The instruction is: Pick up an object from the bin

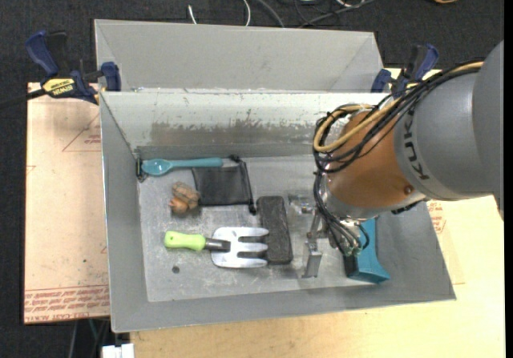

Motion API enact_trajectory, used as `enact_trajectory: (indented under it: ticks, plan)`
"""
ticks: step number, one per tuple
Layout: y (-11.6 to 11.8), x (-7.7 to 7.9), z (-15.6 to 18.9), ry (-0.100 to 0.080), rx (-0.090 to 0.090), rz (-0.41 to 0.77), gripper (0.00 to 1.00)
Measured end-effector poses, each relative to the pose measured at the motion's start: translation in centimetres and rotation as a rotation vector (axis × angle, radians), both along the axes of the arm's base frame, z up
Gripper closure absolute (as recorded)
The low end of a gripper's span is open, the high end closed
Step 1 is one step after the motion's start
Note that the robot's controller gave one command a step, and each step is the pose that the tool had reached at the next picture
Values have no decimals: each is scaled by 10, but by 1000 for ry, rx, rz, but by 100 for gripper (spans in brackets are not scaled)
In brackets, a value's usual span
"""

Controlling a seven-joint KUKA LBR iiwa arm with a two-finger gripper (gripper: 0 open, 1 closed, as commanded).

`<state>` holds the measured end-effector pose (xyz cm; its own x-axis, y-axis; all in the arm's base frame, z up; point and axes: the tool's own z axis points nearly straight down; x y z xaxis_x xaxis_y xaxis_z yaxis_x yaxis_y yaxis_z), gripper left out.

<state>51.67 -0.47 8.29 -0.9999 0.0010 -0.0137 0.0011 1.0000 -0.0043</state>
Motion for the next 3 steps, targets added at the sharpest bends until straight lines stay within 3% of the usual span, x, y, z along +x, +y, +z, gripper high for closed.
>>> enact_trajectory:
  ticks: [1,2,3]
  plan:
    - [39,21,-2,0,-4,120,0]
    - [59,29,-1,-1,0,59,0]
    - [97,-7,3,-1,3,49,0]
